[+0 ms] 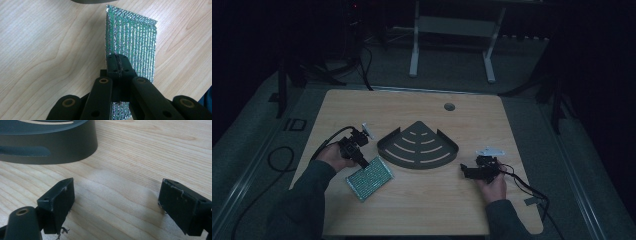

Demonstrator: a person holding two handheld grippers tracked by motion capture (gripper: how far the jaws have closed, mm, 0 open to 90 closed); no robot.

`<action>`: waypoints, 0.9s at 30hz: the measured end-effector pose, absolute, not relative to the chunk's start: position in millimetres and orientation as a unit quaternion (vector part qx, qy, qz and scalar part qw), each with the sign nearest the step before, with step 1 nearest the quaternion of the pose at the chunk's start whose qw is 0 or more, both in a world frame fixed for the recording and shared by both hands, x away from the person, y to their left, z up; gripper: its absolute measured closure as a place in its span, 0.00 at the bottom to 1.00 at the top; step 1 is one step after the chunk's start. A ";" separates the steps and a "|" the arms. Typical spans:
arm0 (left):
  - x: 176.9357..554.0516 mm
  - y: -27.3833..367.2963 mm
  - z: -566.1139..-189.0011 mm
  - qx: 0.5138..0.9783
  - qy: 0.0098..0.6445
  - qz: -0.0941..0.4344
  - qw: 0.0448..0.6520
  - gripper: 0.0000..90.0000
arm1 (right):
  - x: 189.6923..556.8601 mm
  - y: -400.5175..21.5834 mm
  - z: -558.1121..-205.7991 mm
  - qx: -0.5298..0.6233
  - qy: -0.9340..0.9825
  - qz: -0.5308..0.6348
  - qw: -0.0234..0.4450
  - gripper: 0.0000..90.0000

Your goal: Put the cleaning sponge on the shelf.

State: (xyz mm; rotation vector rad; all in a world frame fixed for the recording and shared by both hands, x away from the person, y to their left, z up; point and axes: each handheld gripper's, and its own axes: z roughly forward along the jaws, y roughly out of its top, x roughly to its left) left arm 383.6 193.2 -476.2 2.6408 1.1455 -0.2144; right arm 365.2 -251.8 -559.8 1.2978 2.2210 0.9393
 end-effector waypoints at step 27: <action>390.0 197.6 -435.3 0.904 0.393 -0.050 0.161 1.00 | 365.1 -251.8 -559.7 0.465 0.795 0.336 0.200 0.15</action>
